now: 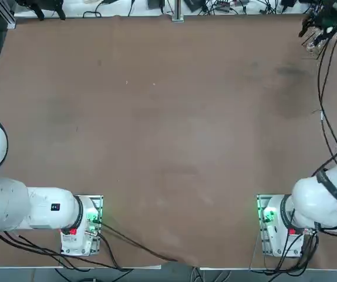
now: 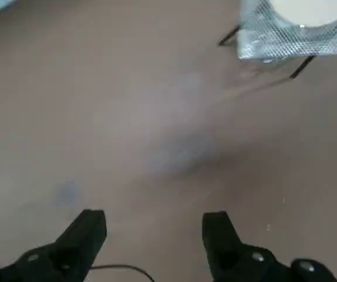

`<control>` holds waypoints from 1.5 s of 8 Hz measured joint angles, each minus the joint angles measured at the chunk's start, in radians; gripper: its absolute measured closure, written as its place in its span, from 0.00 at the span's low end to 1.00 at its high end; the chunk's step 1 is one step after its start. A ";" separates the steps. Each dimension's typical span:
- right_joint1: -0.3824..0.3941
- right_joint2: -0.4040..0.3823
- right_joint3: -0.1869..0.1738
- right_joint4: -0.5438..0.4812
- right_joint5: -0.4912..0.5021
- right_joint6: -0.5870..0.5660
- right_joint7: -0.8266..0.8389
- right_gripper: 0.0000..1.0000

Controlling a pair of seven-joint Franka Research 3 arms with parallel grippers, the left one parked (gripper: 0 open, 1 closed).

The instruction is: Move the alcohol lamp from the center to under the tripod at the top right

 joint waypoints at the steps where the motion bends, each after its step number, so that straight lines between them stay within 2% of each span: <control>1: 0.038 -0.076 0.002 -0.004 0.000 -0.062 0.000 0.00; 4: 0.178 -0.248 0.008 -0.004 -0.037 -0.179 0.000 0.00; 7: 0.308 -0.325 0.010 0.061 -0.080 -0.353 0.007 0.00; 10: 0.353 -0.393 0.011 0.057 -0.082 -0.434 0.007 0.00; 12: 0.358 -0.447 0.011 -0.027 -0.122 -0.411 0.004 0.00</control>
